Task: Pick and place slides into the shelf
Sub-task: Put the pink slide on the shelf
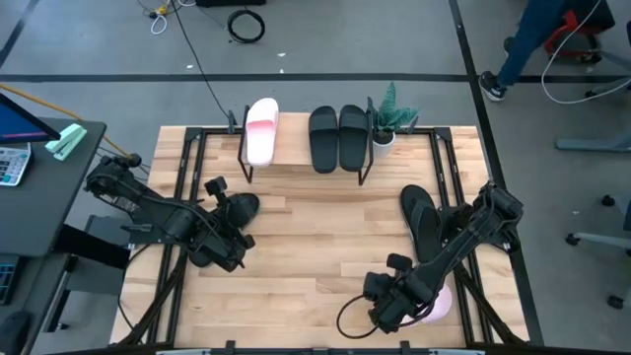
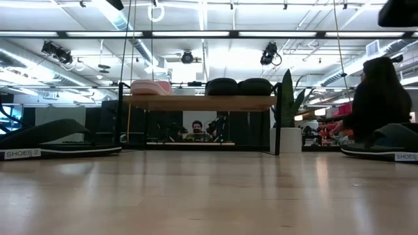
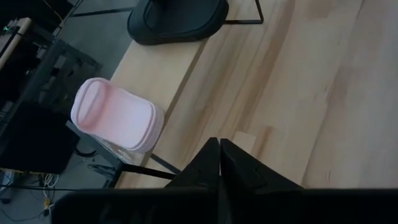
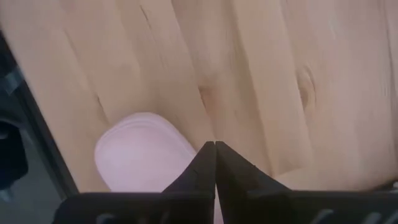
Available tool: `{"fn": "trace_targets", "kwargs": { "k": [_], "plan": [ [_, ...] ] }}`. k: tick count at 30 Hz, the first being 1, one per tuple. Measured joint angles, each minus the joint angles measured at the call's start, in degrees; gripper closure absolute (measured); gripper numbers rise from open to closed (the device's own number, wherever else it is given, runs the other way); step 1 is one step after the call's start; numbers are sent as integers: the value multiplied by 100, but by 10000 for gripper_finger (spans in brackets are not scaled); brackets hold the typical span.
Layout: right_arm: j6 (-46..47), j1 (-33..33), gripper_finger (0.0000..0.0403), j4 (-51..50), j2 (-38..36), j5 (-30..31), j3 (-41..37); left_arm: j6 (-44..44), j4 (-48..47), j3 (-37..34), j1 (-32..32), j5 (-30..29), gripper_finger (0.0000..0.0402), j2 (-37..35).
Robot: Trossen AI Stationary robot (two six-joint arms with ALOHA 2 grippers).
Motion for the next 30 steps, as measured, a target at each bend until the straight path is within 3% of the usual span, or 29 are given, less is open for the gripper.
{"fn": "trace_targets", "kwargs": {
  "k": [4,7,11,16,21,24,30],
  "plan": [
    [-476,-86,394,145,-154,2,0,-31,3,1,0,0,392,0],
    [74,-177,389,110,-206,-68,0,-145,2,-1,0,0,395,0],
    [1033,-188,364,-115,-189,-1086,0,-109,0,-1,0,0,388,0],
    [1715,36,314,-868,-171,-1930,0,-113,4,1,0,0,376,0],
    [2398,289,266,-1084,-171,-1911,-16,-114,8,0,0,-1,385,2],
    [2747,438,246,-1072,-171,-1568,-114,-114,8,1,0,0,392,2],
    [2971,647,231,-1074,-169,-1485,-401,-111,8,1,0,0,389,2]
  ]
}}
